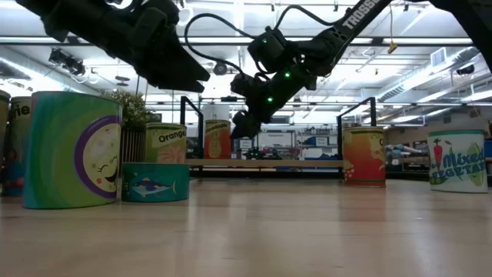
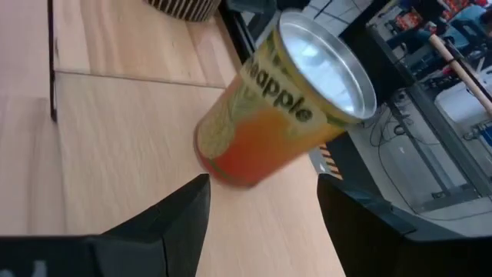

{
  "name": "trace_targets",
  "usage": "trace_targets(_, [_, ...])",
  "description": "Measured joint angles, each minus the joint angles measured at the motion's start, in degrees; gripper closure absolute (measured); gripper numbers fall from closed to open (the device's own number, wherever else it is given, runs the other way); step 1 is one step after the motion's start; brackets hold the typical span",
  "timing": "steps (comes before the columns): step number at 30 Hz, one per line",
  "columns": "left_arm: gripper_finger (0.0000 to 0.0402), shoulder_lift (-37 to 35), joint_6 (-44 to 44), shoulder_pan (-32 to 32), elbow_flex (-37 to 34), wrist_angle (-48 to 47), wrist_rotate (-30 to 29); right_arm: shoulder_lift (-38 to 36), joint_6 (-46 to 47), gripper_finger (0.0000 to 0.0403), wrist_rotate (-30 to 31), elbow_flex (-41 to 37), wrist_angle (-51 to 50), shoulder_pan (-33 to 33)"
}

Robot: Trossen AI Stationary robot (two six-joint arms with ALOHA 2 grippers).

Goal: Pick and place cans onto a shelf
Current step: Put the canned oranges on the shelf

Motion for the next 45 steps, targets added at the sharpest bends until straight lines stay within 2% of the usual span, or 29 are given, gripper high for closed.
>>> trace_targets(4, [0.0013, -0.01, 0.46, -0.28, -0.29, 0.64, 0.01, 0.22, -1.24, 0.0155, 1.67, 1.35, -3.5, 0.0])
trace_targets(9, [0.0012, -0.01, -2.86, -0.27, -0.29, -1.96, 0.21, -3.09, -0.65, 0.0155, 1.21, 1.3, -11.13, 0.35])
trace_targets(14, [0.0012, -0.01, -3.6, -0.26, -0.05, -5.4, -0.19, -7.43, 2.23, 0.0155, -5.29, 1.31, -15.62, 2.55])
trace_targets(17, [0.0012, -0.11, -2.19, -0.22, 2.4, -9.47, -0.22, -9.54, 2.26, 0.0155, -9.15, 1.32, -18.23, 4.38])
trace_targets(20, [0.0012, -0.75, -3.83, -0.24, 6.87, -17.11, -0.22, -10.36, 3.29, 0.0155, -14.2, 1.32, -18.88, 5.87])
trace_targets(24, [0.0012, -0.6, -9.33, -0.45, 13.62, -34.38, 2.09, -10.15, 4.02, 0.0155, -23.37, 1.3, -19.0, 7.53])
trace_targets(29, [0.0012, -0.63, -17.0, -1.03, 19.2, -51.31, 5.06, -10.14, 3.87, 0.0152, -28.5, 0.31, -17.35, 8.95])
trace_targets(34, [0.0012, -0.63, -23.91, -2.27, 21.36, -62.79, 5.06, -10.13, 3.36, 0.0125, -28.63, -2.15, -15.0, 9.92])
trace_targets(39, [0.0012, -0.63, -31.69, -1.56, 19.94, -72.99, -0.19, -10.11, 3.26, 0.009, -24.7, -2.53, -14.71, 11.35])
trace_targets(45, [0.0012, -0.63, -31.31, 3.75, 14.35, -68.78, -2.03, -10.08, 3.1, 0.0068, -23.95, -2.53, -12.33, 12.13])
